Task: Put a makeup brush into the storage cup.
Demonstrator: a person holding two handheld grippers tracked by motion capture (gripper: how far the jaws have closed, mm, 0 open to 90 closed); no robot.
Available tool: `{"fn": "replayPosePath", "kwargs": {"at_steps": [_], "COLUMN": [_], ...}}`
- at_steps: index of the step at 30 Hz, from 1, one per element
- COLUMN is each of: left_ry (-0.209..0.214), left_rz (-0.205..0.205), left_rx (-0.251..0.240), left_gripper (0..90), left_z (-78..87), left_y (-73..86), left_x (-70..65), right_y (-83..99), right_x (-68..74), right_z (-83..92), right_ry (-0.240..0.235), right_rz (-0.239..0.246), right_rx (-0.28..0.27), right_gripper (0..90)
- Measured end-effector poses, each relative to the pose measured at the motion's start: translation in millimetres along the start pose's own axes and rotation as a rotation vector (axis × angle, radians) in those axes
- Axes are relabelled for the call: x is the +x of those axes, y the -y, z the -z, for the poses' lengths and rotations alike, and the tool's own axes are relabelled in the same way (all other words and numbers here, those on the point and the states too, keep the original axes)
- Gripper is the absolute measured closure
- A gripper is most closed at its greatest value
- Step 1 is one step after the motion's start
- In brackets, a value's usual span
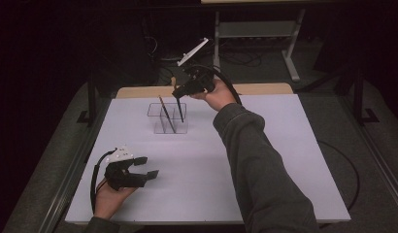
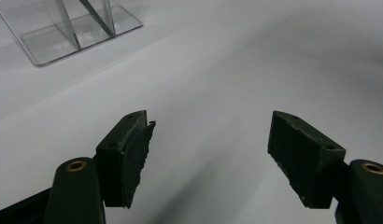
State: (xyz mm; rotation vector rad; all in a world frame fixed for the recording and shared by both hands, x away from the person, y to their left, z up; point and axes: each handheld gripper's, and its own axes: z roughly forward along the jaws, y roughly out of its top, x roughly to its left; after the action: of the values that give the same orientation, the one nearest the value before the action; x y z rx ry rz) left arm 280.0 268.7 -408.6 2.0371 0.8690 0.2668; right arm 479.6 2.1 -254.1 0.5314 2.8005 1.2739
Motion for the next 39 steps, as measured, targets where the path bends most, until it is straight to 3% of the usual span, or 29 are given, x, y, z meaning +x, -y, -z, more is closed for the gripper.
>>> {"fn": "replayPosePath", "kwargs": {"at_steps": [22,23,26,39], "left_ry": [0.005,0.004,0.006,0.002], "left_rz": [0.004,-0.017,-0.018,-0.001], "left_rx": [-0.008,0.004,0.005,0.0], "left_gripper": [28.6,28.6,28.5,28.4], "left_z": [1.2,1.7,1.4,3.2], "left_y": [-0.4,-0.6,-0.5,0.7], "left_x": [1.6,3.0,3.0,4.5], "right_y": [-28.1,-28.0,-27.1,-20.3], "right_x": [-19.9,-21.6,-23.9,-35.1], "right_z": [-9.2,-10.5,-15.0,-25.8], "right_ry": [0.067,0.072,0.075,0.098], "right_rz": [-0.021,-0.009,-0.025,-0.06], "right_rx": [0.007,0.006,0.015,0.012], "right_gripper": [82.7,82.7,82.7,82.7]}}
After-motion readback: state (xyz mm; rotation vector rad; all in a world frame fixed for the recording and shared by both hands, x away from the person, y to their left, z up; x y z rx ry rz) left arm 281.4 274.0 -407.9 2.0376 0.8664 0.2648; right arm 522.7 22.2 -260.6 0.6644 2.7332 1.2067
